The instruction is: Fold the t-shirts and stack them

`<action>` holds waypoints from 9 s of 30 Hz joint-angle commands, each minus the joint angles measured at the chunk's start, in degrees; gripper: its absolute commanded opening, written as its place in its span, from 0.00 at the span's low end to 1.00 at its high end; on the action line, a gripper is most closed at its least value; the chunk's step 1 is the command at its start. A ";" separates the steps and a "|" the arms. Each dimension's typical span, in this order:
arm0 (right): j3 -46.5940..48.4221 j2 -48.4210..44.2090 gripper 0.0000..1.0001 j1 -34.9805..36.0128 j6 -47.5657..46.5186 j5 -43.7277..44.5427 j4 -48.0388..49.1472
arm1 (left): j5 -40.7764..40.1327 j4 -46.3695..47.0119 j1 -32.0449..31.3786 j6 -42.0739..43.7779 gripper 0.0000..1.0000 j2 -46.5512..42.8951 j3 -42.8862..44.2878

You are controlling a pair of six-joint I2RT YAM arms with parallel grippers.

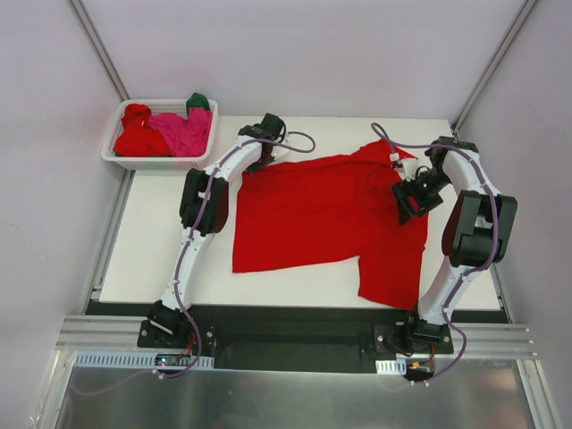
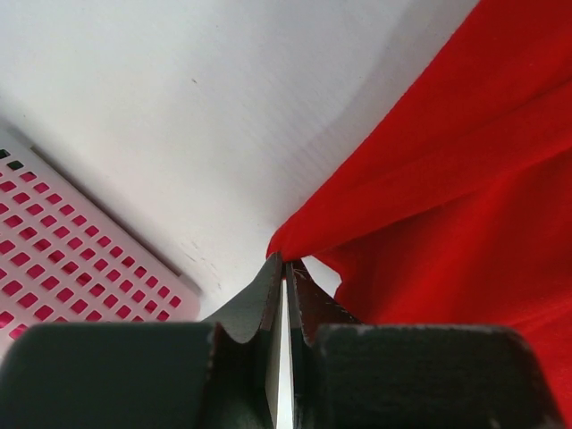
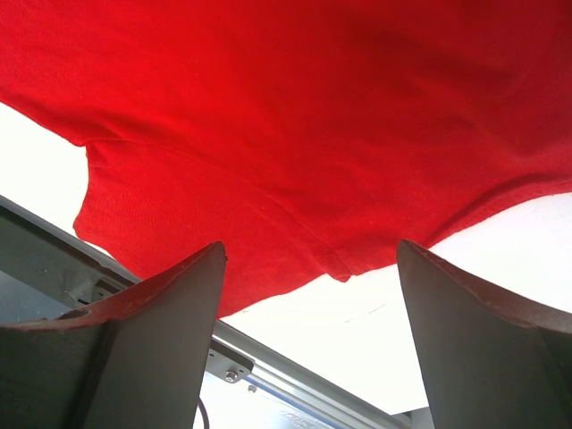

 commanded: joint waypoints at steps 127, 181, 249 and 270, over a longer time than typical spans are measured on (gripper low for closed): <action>18.11 12.10 0.88 7.31 -7.97 5.61 18.33 | 0.56 -1.11 -1.85 2.25 0.84 -4.39 2.06; 23.48 22.12 0.93 11.97 -19.75 11.67 17.45 | 6.45 -1.55 -1.68 5.60 0.84 -2.89 -1.81; 30.86 20.20 0.95 14.61 -12.12 22.75 16.66 | 2.05 12.88 2.01 12.30 0.91 -8.94 -13.29; 8.38 -11.44 0.97 19.09 0.19 1.66 -13.49 | 21.64 -12.53 3.07 -10.04 0.93 -50.26 -41.60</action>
